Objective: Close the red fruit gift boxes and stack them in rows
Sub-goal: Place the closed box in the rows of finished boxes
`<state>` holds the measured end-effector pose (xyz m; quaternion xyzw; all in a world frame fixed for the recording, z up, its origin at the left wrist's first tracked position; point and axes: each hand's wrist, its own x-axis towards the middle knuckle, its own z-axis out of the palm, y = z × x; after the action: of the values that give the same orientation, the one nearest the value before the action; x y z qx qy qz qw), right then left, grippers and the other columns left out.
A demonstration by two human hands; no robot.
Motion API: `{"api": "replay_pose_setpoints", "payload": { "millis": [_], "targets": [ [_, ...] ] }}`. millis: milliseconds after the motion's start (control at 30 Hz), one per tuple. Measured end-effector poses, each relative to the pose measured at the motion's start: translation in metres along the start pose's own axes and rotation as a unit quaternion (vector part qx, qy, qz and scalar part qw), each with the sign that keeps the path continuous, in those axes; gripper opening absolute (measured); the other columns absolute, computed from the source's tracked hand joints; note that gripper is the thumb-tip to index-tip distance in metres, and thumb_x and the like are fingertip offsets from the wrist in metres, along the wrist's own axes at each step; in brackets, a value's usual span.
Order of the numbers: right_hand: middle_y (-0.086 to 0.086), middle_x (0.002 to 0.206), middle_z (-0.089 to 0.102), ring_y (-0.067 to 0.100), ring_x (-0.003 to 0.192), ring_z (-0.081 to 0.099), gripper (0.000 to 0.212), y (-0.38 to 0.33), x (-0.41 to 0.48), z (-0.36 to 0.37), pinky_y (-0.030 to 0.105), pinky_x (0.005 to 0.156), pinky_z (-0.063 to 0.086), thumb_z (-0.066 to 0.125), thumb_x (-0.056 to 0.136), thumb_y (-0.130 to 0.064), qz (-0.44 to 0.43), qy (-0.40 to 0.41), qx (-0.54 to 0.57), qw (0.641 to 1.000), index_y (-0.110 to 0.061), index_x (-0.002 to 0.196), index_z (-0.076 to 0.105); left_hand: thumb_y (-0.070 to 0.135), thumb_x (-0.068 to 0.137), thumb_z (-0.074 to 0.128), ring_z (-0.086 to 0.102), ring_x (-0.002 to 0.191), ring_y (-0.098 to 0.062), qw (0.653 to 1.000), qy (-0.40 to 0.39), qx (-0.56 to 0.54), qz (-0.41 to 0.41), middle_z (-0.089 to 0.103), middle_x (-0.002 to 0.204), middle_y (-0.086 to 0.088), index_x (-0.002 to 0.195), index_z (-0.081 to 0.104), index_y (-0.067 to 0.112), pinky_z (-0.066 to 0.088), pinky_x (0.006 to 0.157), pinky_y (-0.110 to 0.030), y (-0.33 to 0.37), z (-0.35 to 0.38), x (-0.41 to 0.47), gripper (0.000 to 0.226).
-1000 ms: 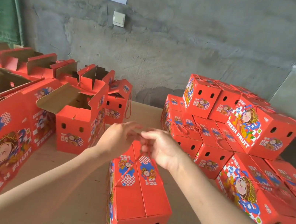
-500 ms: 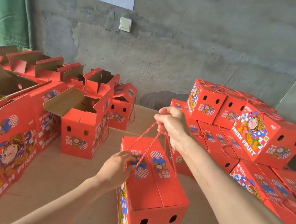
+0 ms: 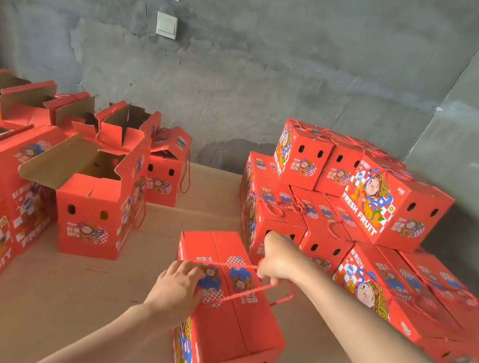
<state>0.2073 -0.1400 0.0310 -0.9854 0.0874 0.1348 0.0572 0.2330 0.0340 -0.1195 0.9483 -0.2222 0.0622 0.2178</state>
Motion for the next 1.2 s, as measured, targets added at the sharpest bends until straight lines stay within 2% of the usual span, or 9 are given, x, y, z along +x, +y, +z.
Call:
{"api": "replay_pose_setpoints", "payload": {
  "millis": [33,133,200,300,433,767,900,1033,1200],
  "targets": [
    [0.003,0.058,0.067,0.01,0.05,0.055,0.011,0.0,-0.006,0.004,0.022,0.049,0.041,0.067,0.081,-0.01,0.005,-0.03,-0.071,0.997,-0.002,0.084,0.061,0.039,0.096,0.041,0.031,0.13,-0.016,1.0,-0.002,0.011,0.004,0.04,0.137,0.007,0.131,0.046,0.025,0.026,0.106,-0.029,0.001,0.0,0.0,0.038],
    [0.004,0.052,0.051,0.018,0.054,0.05,0.025,-0.004,-0.006,0.012,0.023,0.045,0.035,0.066,0.082,-0.015,0.008,-0.074,-0.108,0.991,-0.007,0.063,0.052,0.04,0.097,0.037,0.03,0.131,-0.017,0.999,-0.013,0.039,0.007,0.038,0.139,0.006,0.132,0.043,0.025,0.026,0.106,-0.032,0.002,-0.002,0.001,0.039],
    [0.002,0.052,0.045,0.015,0.044,0.041,0.026,-0.008,-0.005,0.002,0.022,0.044,0.031,0.063,0.084,-0.014,0.01,-0.036,0.112,0.993,-0.009,0.061,0.051,0.04,0.097,0.037,0.03,0.132,-0.018,0.999,-0.022,0.041,0.01,0.037,0.141,0.006,0.134,0.043,0.024,0.026,0.107,-0.033,0.002,-0.005,0.0,0.041],
    [-0.001,0.05,0.058,0.01,0.044,0.051,0.021,-0.023,-0.007,-0.016,0.021,0.048,0.032,0.058,0.091,-0.014,0.002,-0.028,0.446,0.894,-0.011,0.07,0.055,0.038,0.096,0.04,0.03,0.133,-0.019,0.999,-0.031,0.009,0.012,0.036,0.144,0.008,0.136,0.044,0.026,0.026,0.108,-0.033,0.003,-0.008,-0.002,0.041],
    [-0.006,0.043,0.052,0.012,0.062,0.054,0.024,-0.039,-0.005,-0.013,0.029,0.061,0.027,0.048,0.09,-0.014,0.063,-0.015,0.611,0.789,-0.017,0.067,0.05,0.022,0.098,0.042,0.042,0.128,-0.018,0.992,0.006,-0.123,0.017,0.047,0.139,0.004,0.115,0.064,0.017,0.032,0.1,-0.019,0.004,-0.008,-0.012,0.028],
    [-0.008,0.033,0.035,0.012,0.044,0.042,0.023,-0.023,-0.017,-0.103,0.024,0.056,0.033,0.051,0.086,-0.017,0.069,0.147,0.589,0.792,-0.015,0.063,0.05,0.019,0.097,0.048,0.045,0.127,-0.012,0.955,0.094,-0.249,0.133,0.051,0.136,0.002,0.12,0.063,0.013,0.029,0.1,-0.012,0.047,-0.059,-0.006,0.027],
    [-0.008,0.029,0.034,0.011,0.042,0.038,0.022,0.0,-0.017,-0.163,0.022,0.054,0.032,0.048,0.088,-0.018,0.049,0.21,0.617,0.757,-0.014,0.066,0.047,0.029,0.096,0.051,0.045,0.125,-0.008,0.935,0.125,-0.283,0.174,0.051,0.133,0.005,0.121,0.062,0.014,0.023,0.096,-0.004,0.091,-0.094,0.023,0.031],
    [-0.007,0.03,0.034,0.013,0.047,0.038,0.021,0.029,-0.008,-0.212,0.023,0.055,0.034,0.047,0.089,-0.019,0.026,0.262,0.642,0.72,-0.012,0.069,0.047,0.064,0.078,0.05,0.019,0.127,0.014,0.906,0.036,-0.378,0.188,0.026,0.143,0.019,0.14,0.039,0.023,0.01,0.096,0.004,0.138,-0.111,0.06,0.075],
    [-0.007,0.03,0.038,0.015,0.049,0.042,0.022,0.081,0.027,-0.245,0.025,0.059,0.035,0.05,0.088,-0.02,0.016,0.305,0.619,0.723,-0.013,0.067,0.049,0.082,0.056,0.061,-0.004,0.138,0.007,0.879,-0.085,-0.442,0.156,-0.009,0.153,0.021,0.152,0.008,0.024,0.009,0.116,-0.024,0.188,-0.102,0.12,0.124]
  ]
}}
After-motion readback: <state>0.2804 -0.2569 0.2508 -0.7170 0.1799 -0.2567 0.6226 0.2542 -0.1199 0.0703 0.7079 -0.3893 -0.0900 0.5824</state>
